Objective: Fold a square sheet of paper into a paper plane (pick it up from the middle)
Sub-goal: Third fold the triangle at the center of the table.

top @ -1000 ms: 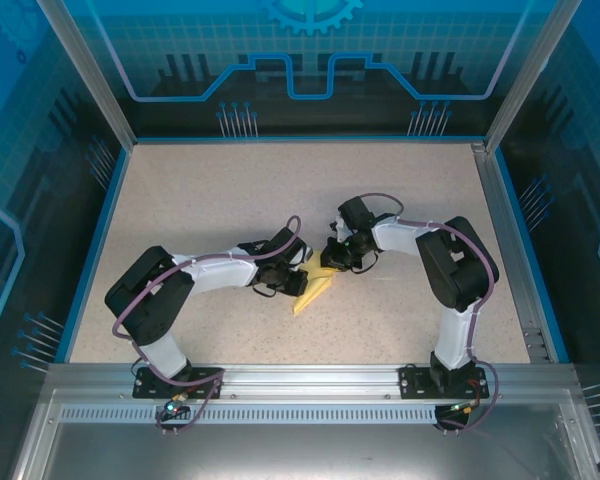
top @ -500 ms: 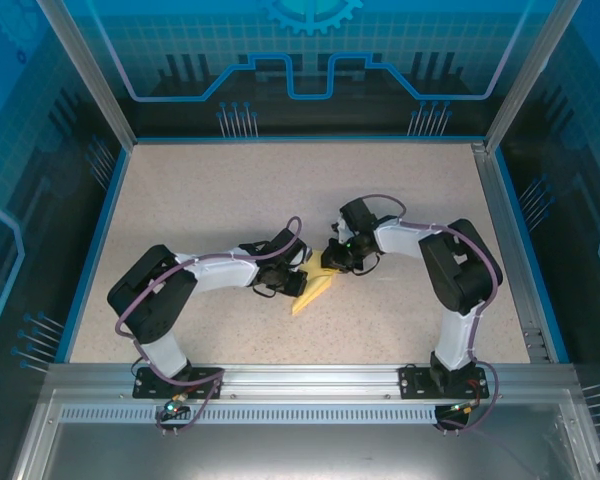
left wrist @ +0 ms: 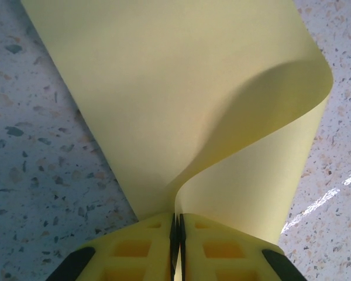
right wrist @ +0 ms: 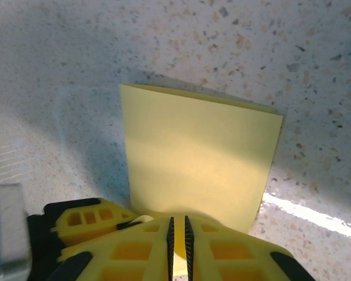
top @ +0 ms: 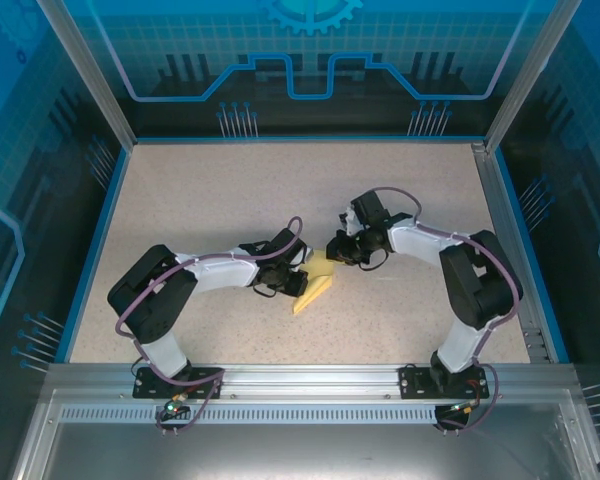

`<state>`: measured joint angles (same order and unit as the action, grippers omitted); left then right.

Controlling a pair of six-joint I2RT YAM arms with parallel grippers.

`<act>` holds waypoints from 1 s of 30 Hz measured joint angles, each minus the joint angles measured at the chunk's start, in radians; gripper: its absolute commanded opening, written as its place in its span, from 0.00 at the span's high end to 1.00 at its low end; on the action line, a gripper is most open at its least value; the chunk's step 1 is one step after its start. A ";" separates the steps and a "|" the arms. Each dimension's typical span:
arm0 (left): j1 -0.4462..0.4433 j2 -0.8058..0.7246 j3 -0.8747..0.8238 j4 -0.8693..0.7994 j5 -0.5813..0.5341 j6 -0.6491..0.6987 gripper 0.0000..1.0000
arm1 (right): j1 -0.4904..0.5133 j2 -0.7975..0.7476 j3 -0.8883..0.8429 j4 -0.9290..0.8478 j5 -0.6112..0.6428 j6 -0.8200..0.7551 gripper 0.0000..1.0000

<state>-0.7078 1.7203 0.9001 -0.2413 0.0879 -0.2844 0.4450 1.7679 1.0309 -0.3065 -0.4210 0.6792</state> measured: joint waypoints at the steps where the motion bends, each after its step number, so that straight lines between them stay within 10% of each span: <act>1: 0.000 0.000 0.000 0.000 0.000 0.003 0.87 | 0.000 0.025 0.012 -0.002 -0.002 -0.002 0.86; 30: 0.000 0.000 0.008 -0.015 0.025 0.051 0.84 | 0.007 0.195 0.155 -0.117 0.039 -0.112 0.89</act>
<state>-0.7078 1.7199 0.9081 -0.2565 0.1131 -0.2333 0.4519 1.9625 1.1858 -0.4240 -0.3824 0.5671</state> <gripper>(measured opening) 0.156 0.109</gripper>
